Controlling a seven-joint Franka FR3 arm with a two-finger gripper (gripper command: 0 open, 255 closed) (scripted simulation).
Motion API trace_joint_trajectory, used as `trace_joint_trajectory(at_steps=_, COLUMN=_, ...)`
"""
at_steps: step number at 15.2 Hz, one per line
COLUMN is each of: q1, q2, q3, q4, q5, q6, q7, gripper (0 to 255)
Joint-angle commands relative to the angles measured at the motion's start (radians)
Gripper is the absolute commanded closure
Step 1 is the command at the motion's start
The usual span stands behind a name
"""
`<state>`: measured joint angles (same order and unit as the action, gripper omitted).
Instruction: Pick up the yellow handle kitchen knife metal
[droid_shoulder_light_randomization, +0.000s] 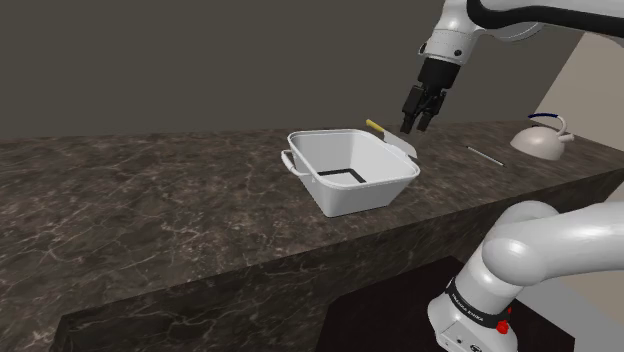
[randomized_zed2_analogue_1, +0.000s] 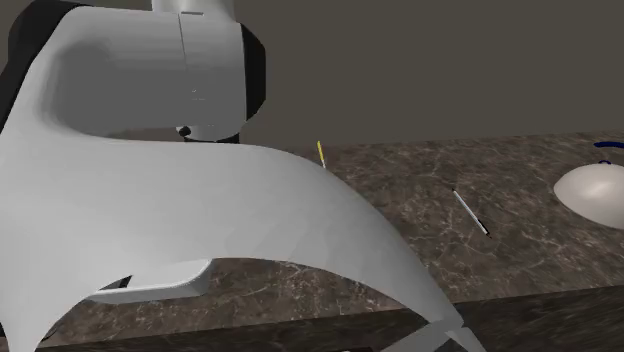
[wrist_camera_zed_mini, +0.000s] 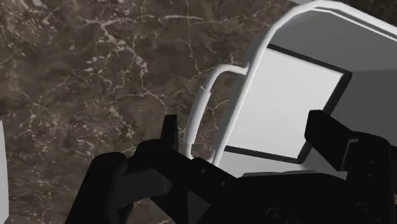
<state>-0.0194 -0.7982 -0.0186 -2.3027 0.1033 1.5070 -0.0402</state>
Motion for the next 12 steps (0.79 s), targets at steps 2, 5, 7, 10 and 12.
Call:
trace_joint_trajectory(at_steps=2, q1=-0.008, q2=0.024, q3=-0.012, q4=0.003, q5=-0.01, q6=0.019, q7=-0.008, gripper=0)
trace_joint_trajectory(at_steps=5, q1=-0.03, q2=0.101, q3=-0.048, q4=0.02, q5=-0.035, q6=0.076, q7=-0.033, gripper=0)
trace_joint_trajectory(at_steps=7, q1=-0.043, q2=0.154, q3=-0.071, q4=0.035, q5=-0.05, q6=0.112, q7=-0.048, gripper=0)
trace_joint_trajectory(at_steps=10, q1=-0.063, q2=0.238, q3=-0.107, q4=0.067, q5=-0.067, q6=0.163, q7=-0.071, gripper=0)
trace_joint_trajectory(at_steps=12, q1=-0.074, q2=0.297, q3=-0.131, q4=0.093, q5=-0.075, q6=0.193, q7=-0.086, gripper=0)
